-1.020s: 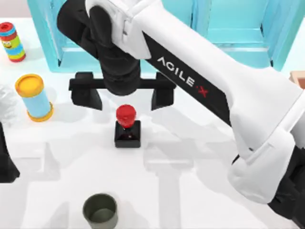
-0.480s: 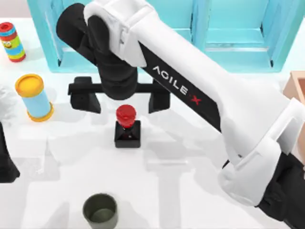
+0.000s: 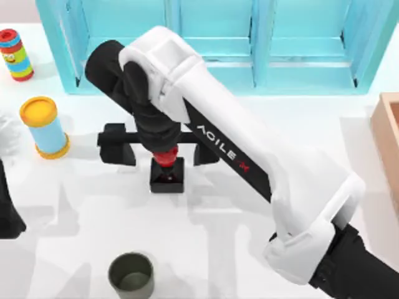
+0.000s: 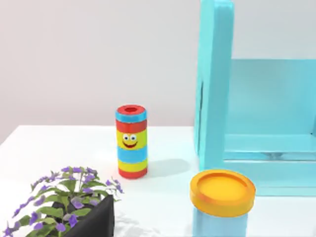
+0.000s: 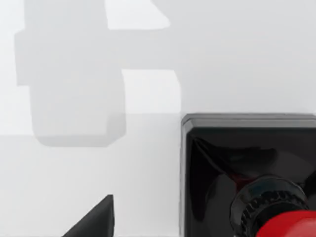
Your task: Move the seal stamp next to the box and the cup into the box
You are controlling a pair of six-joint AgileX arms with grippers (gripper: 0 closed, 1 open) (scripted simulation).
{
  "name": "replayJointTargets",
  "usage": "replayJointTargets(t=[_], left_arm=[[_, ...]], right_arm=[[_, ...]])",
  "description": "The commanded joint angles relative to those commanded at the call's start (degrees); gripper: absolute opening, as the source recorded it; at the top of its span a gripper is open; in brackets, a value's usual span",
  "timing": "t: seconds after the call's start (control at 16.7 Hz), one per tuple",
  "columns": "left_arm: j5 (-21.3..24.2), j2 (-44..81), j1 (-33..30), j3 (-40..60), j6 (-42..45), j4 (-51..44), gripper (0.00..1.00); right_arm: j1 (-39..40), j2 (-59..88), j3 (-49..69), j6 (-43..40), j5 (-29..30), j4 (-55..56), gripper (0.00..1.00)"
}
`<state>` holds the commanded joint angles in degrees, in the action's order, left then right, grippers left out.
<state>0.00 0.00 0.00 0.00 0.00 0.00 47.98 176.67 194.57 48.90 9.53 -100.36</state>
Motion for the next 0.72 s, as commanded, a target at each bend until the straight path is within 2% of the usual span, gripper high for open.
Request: replayJointTargets(t=[0.3, 0.72], left_arm=[[0.0, 0.0, 0.0, 0.0, 0.0, 0.0, 1.00], [0.0, 0.0, 0.0, 0.0, 0.0, 0.0, 1.00]], right_arm=[[-0.1, 0.7, 0.7, -0.1, 0.0, -0.1, 1.00], [-0.1, 0.7, 0.7, -0.1, 0.0, -0.1, 0.47]])
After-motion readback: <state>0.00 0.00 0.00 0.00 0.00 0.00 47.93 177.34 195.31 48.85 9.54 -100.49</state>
